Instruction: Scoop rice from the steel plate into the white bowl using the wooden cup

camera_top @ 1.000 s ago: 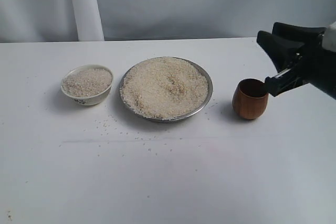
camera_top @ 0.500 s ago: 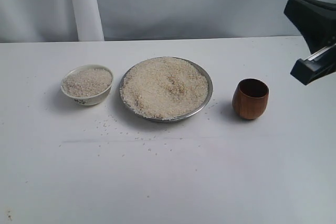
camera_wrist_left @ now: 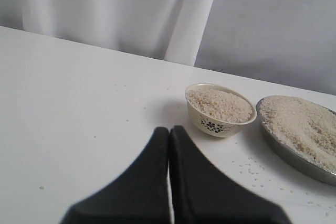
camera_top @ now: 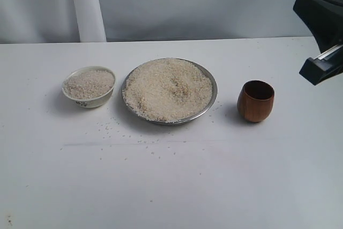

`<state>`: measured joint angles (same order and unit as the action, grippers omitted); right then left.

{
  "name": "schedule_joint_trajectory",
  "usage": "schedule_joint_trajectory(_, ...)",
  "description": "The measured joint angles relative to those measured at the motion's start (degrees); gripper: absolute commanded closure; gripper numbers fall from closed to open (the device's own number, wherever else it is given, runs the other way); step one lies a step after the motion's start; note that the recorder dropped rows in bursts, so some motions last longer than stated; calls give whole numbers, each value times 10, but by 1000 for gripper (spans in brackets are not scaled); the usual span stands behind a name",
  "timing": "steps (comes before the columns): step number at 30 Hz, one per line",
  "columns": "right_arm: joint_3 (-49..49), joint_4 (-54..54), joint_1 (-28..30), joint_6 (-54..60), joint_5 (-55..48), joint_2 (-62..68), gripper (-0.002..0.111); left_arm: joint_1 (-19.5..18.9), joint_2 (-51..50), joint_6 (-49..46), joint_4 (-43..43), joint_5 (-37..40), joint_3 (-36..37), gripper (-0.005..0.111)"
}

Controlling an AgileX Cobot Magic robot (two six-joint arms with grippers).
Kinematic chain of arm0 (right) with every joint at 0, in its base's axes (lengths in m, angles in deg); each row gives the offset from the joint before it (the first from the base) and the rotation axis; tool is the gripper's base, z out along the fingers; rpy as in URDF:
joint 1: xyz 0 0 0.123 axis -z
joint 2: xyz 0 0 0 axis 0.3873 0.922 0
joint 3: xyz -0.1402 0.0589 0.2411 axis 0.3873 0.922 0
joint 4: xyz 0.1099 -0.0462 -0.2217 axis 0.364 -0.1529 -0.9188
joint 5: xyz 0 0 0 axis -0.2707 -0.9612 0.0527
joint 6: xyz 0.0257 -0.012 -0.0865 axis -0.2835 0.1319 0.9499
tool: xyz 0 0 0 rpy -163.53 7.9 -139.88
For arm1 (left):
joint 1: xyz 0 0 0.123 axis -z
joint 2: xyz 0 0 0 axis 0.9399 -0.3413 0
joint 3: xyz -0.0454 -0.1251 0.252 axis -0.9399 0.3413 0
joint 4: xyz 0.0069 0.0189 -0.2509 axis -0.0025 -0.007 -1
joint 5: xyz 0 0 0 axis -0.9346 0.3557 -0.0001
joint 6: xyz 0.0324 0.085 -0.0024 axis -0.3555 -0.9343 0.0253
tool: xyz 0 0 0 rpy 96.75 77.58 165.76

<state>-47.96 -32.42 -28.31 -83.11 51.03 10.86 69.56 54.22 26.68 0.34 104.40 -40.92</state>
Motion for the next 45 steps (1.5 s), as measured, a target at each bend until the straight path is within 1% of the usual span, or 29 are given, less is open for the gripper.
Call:
schedule_joint_trajectory(16,0,5,0,0,-4,-4,108,1,0,0,0,0,0,107)
schedule_joint_trajectory(22,0,6,0,-7,-23,-80,108,1,0,0,0,0,0,107)
schedule_joint_trajectory(24,0,5,0,-17,-53,-124,108,1,0,0,0,0,0,107)
schedule_joint_trajectory(25,0,2,0,-32,-105,-172,108,1,0,0,0,0,0,107)
schedule_joint_trajectory(26,0,1,0,-38,-136,-192,108,1,0,0,0,0,0,107)
schedule_joint_trajectory(27,0,-1,0,-50,-202,-239,108,1,0,0,0,0,0,107)
schedule_joint_trajectory(28,0,-4,0,-53,-228,-258,108,1,0,0,0,0,0,107)
schedule_joint_trajectory(29,0,-16,0,-56,-288,-303,108,1,0,0,0,0,0,107)
schedule_joint_trajectory(34,11,-54,0,-57,-393,-407,108,1,0,0,0,0,0,107)
schedule_joint_trajectory(36,13,-28,0,-40,-445,-444,108,1,0,0,0,0,0,107)
schedule_joint_trajectory(38,16,74,0,47,-489,-475,108,1,0,0,0,0,0,107)
schedule_joint_trajectory(39,17,162,0,131,-506,-491,108,1,0,0,0,0,0,107)
schedule_joint_trajectory(40,17,222,0,190,-512,-500,108,1,0,0,0,0,0,107)
schedule_joint_trajectory(43,17,291,0,258,-522,-509,108,1,0,0,0,0,0,107)
schedule_joint_trajectory(45,17,314,4,277,-536,-513,108,1,0,0,0,0,0,107)
